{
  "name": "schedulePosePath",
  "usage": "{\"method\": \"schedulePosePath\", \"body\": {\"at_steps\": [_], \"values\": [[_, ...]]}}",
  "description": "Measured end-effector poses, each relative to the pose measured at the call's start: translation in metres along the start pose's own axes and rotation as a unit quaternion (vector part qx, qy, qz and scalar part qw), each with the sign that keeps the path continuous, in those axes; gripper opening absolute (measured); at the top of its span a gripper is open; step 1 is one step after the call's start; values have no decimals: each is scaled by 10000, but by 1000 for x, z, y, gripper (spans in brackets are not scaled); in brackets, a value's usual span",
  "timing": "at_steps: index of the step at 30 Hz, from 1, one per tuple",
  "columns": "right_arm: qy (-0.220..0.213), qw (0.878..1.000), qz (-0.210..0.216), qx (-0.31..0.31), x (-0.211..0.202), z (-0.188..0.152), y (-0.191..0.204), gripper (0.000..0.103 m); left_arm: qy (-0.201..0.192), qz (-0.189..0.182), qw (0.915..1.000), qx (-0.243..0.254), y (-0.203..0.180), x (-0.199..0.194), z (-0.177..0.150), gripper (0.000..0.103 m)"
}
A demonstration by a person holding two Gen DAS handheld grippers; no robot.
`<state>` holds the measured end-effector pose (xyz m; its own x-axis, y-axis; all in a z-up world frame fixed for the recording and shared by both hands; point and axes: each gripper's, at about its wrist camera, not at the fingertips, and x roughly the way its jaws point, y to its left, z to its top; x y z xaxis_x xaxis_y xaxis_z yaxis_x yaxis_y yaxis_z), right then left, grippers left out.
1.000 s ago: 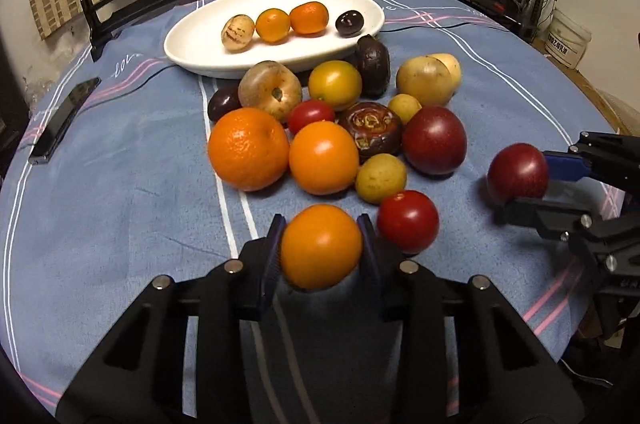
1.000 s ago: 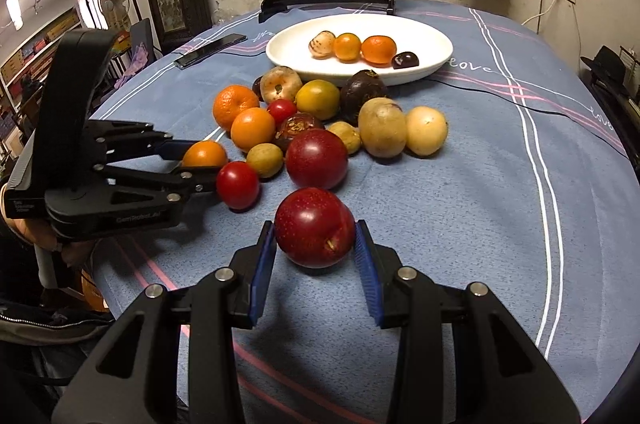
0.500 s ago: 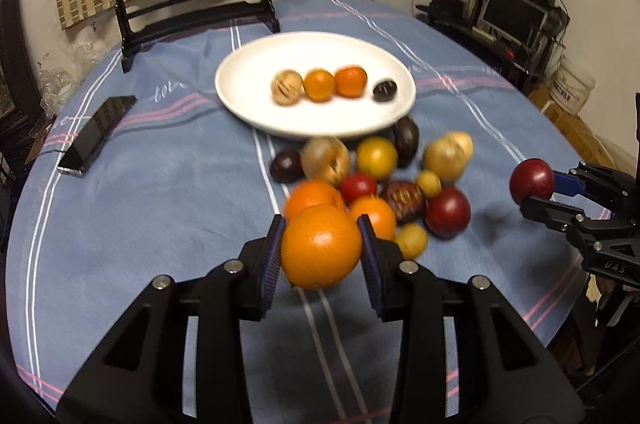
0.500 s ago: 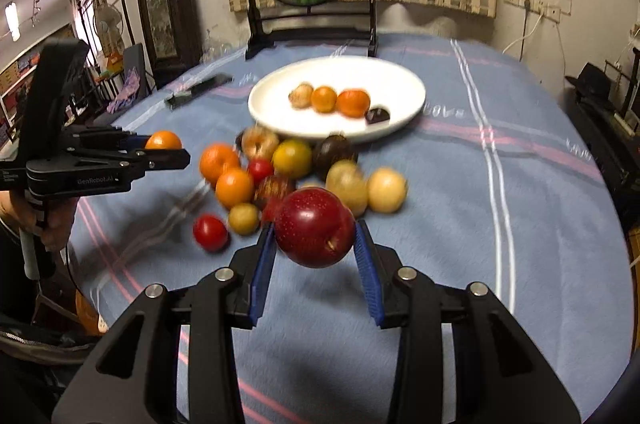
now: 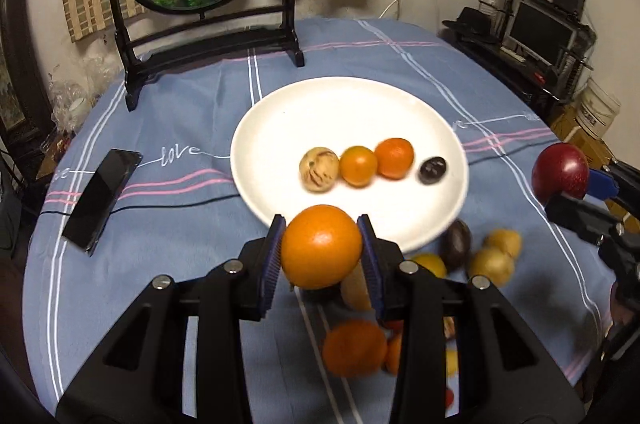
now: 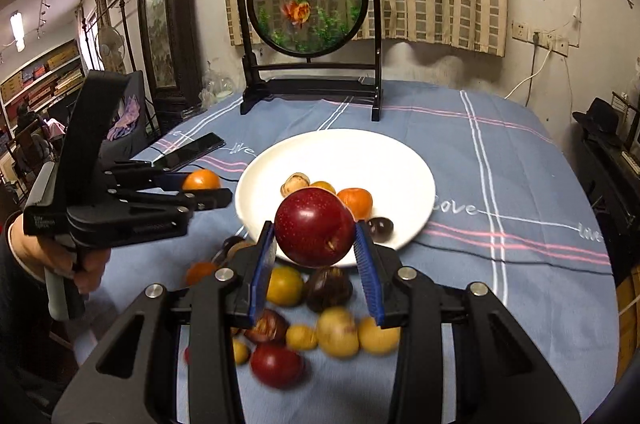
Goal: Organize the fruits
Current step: 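Place the orange and red plum on the plate and open both tools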
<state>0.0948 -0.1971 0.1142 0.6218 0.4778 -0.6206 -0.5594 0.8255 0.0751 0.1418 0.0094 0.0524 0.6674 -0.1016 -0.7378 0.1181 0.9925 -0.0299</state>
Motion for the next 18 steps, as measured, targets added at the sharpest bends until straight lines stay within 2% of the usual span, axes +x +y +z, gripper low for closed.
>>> {"method": "schedulePosePath", "body": {"at_steps": [7, 14, 15, 16, 17, 18], "values": [[525, 9984, -26, 222, 66, 8, -12, 40, 256, 123, 9993, -244, 11, 45, 16, 37], [798, 9961, -259, 280, 97, 8, -22, 41, 448, 222, 9982, -344, 18, 71, 21, 38], [859, 9954, -314, 270, 100, 7, -22, 42, 438, 250, 9980, -380, 20, 74, 22, 41], [868, 9952, -350, 276, 103, 6, -23, 44, 377, 272, 9980, -428, 21, 74, 23, 51], [836, 9954, -362, 300, 103, 6, -23, 52, 303, 297, 9981, -453, 21, 73, 24, 63], [799, 9956, -385, 315, 102, 6, -24, 62, 211, 340, 9981, -462, 21, 71, 24, 67]]}}
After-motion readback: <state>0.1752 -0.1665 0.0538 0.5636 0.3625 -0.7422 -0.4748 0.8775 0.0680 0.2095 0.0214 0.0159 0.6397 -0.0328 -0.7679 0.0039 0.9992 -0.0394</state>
